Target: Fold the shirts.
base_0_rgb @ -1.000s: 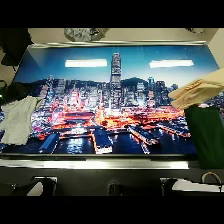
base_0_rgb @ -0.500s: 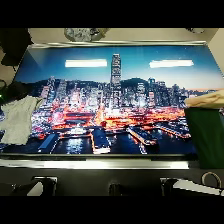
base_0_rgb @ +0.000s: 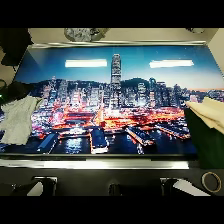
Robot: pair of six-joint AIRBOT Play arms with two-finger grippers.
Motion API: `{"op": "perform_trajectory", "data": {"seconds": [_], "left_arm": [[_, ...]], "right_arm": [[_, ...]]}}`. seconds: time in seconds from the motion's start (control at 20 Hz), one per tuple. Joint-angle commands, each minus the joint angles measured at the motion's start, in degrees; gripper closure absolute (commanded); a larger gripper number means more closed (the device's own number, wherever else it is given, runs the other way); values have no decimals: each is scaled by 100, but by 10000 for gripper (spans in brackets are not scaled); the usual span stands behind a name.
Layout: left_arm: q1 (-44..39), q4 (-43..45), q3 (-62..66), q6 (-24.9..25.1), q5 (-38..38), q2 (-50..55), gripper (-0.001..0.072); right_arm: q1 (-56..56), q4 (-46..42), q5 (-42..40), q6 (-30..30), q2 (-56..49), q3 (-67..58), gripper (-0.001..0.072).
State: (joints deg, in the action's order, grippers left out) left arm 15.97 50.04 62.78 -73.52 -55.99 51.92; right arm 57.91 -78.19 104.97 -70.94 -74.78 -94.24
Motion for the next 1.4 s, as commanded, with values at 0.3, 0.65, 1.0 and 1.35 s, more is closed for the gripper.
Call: {"op": "perform_trajectory", "data": {"seconds": [0.3,0.65,1.0,1.35], "left_arm": [[0,-195,9,2,9,-2,677],[-170,1069,1943,-227,37,463,681],[-1541,4483,3403,-1749,-2214,2430,452],[-2024,3838,785,-1869,-1731,1585,156]], "right_arm": [[11,-1460,-1093,129,560,2874,129],[-1019,-1425,-3427,1703,568,-479,73],[-5018,-1392,-2203,1200,-140,-872,169],[-5392,-197,-1775,1008,-664,745,205]]}}
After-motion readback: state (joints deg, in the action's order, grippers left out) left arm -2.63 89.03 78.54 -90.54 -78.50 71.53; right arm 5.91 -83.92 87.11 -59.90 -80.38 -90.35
